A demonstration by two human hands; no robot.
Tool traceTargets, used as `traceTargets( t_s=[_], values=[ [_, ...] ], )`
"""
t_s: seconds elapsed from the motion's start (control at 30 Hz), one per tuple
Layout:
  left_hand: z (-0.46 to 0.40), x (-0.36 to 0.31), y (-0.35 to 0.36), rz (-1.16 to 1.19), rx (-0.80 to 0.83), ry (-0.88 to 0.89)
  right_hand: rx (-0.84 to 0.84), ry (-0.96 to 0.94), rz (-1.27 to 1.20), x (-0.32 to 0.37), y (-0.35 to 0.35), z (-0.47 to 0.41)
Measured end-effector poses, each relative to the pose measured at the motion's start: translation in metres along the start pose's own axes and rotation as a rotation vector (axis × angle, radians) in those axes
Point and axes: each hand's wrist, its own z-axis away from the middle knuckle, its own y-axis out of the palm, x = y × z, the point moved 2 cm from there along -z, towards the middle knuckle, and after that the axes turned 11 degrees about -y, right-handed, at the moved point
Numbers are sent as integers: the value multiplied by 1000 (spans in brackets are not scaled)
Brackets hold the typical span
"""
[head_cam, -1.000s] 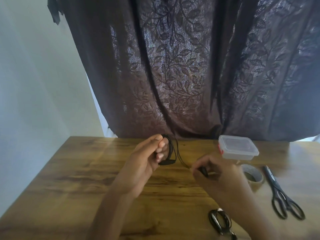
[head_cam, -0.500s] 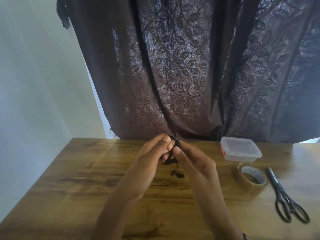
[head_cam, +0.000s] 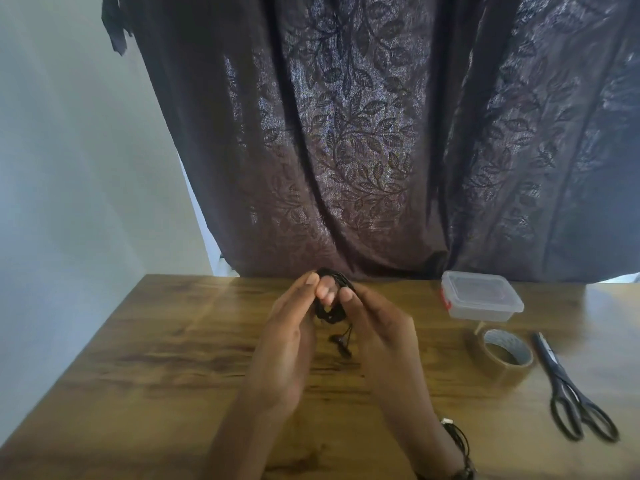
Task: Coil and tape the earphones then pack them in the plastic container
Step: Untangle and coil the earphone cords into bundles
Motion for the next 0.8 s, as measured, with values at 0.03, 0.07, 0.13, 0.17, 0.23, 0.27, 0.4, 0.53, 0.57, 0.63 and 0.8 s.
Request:
traceTargets(
  t_s=[0.03,0.07,0.13,0.17,0.23,0.27,0.4,0.53,0.57,0.63,0.8],
  values=[
    [1,0,-2,-16,-1,6,54,-66,81,1,-4,-5],
    [2,0,-5,-42,2,9,115,-136,162,4,-10,-11],
    [3,-1,-14,-110,3,-30,239,-276,325,12,-22,-24],
    [0,0,-19,-153,-7,-74,305,-335,407,16,-27,-31],
    [-7,-3,-25,-284,-39,-167,434,-392,547,21,-31,-42],
    [-12,-6,-27,-377,-49,-200,479,-403,612,23,-32,-47],
    [-23,-21,-21,-644,50,-200,597,-425,826,29,-36,-58],
    [-28,-23,-18,-809,31,-111,706,-394,1006,33,-33,-60],
    [-28,-25,-17,-801,23,-96,699,-402,965,33,-34,-61],
    [-28,-28,-15,-748,23,-90,668,-396,745,31,-40,-63],
    [-27,-30,-14,-646,85,-95,727,-32,87,21,-53,-60]
  ],
)
